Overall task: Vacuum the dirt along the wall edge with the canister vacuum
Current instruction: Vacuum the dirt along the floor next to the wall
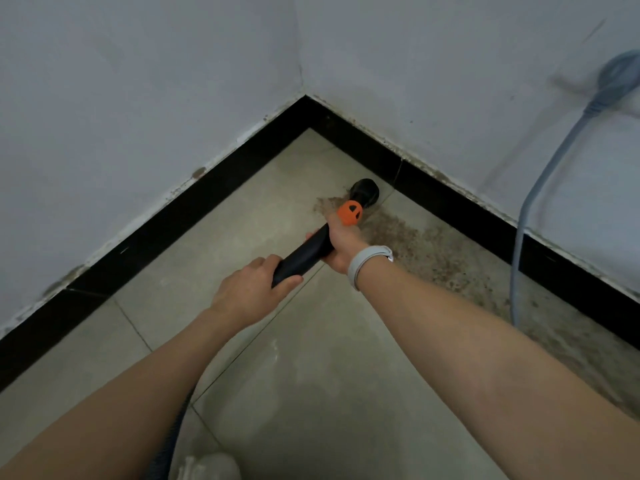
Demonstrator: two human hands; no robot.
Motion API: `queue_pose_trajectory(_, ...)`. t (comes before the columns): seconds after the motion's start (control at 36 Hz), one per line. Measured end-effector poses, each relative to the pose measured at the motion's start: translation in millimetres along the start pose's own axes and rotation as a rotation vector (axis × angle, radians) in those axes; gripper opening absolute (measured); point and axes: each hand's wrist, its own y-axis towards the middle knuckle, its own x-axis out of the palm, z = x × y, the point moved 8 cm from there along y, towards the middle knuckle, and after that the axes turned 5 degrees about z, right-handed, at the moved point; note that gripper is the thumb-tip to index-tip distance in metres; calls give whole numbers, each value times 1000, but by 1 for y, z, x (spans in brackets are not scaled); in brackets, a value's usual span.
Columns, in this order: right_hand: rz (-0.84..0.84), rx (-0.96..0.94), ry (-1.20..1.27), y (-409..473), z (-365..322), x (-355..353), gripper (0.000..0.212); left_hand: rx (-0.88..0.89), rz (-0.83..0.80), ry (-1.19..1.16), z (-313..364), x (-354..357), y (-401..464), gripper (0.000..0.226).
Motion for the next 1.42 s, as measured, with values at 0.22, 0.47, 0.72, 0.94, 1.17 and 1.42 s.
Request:
queue_pose_trajectory(0.22,67,-33,13,-2,28,-2,47,91,-124,-54,-18,14,-9,47)
queue_pose_trajectory(0.47,110,-76,-6,-5,44,4,25,19,-130,-217,-35,42,-8,35)
queue_pose_trajectory(0.72,118,-75,-44,-25,66,10,23,-98,-55,-270,-53,46,-32,43)
queue_pose_trajectory(0.94,169,-145,35,-34,109,21,21,-133,-24,-311,-91,51,-57,39)
queue_pose_trajectory(1.17,206,-209,-24,-33,121,20,24,-176,-10,-353,-97,62,-75,45)
queue_pose_trajectory(1.42,191,-238,-19,-18,81,17,21,-168,5,-384,-71,59,-39,45)
